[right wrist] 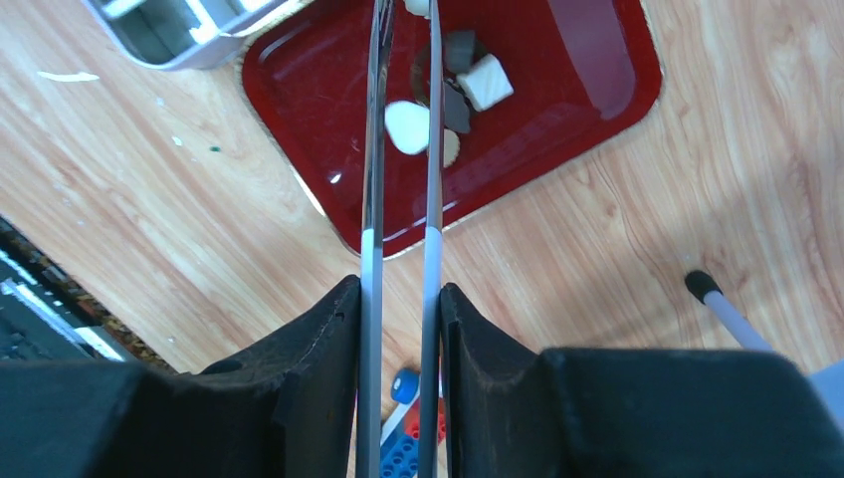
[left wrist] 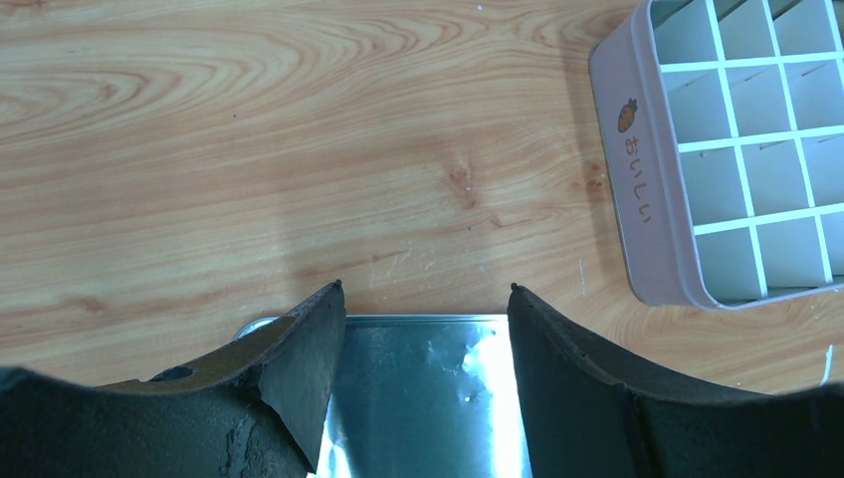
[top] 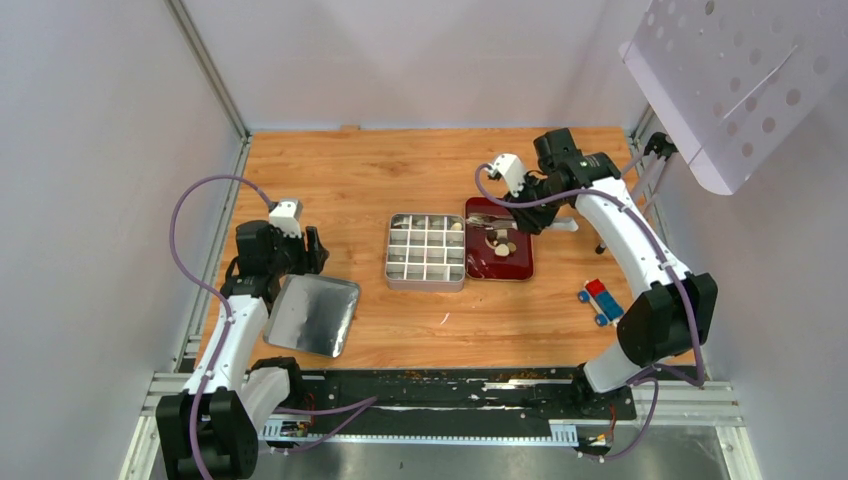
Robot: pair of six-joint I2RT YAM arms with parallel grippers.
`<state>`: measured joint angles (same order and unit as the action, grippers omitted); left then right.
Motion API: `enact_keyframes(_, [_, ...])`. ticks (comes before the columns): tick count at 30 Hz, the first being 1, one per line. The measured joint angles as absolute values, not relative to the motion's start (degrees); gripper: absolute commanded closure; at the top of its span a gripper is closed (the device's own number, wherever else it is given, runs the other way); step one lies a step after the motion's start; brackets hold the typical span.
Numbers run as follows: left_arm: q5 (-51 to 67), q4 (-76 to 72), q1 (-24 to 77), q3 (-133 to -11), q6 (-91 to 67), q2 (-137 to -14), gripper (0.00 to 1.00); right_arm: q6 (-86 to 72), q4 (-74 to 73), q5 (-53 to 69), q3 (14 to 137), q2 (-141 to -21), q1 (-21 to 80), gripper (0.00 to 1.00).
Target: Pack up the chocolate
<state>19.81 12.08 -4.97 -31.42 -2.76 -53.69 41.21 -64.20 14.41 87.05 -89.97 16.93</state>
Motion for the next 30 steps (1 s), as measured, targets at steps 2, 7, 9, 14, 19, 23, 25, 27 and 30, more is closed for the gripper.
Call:
enact_keyframes(2, [19.9, 12.1, -5.0, -31.4, -2.8, -53.7, 0.31, 40.9, -64.6, 15.7, 87.6, -89.8, 17.9, 0.83])
enact_keyframes(7, [20.1, 12.1, -5.0, -31.4, -2.8, -53.6, 0.31, 40.5, -65.8, 18.2, 88.9, -90.0, 21.9, 0.84])
enact_keyframes(9, [20.1, 12.1, -5.0, -31.4, -2.8, -53.3, 0.31, 40.4, -65.9, 18.7, 90.2, -90.7, 23.5, 0.84])
enact_keyframes(14, [20.0, 12.1, -5.0, -31.4, -2.7, -52.4, 0.31, 40.1, -65.7, 19.8, 92.8, -93.5, 26.0, 0.84])
enact_keyframes(19, [20.0, 12.1, -5.0, -31.3, -2.7, -51.7, 0.31, 39.9, -65.7, 20.1, 93.6, -95.5, 26.7, 0.84])
enact_keyframes(23, [20.0, 12.1, -5.0, -30.7, -2.7, -51.4, 0.31, 39.9, -65.7, 20.1, 93.6, -95.8, 27.2, 0.77])
enact_keyframes(25, [20.0, 12.1, -5.0, -30.4, -2.7, -51.4, 0.31, 39.9, -65.7, 20.1, 93.6, -95.8, 27.6, 0.71])
enact_keyframes(27, [20.0, 12.1, -5.0, -30.4, -2.7, -51.4, 0.3, 39.7, -65.7, 20.1, 93.6, -95.8, 27.9, 0.68])
enact_keyframes(30, [20.0, 12.1, -5.0, -30.4, -2.7, -51.4, 0.31, 39.1, -65.5, 19.9, 93.6, -95.8, 28.1, 0.68])
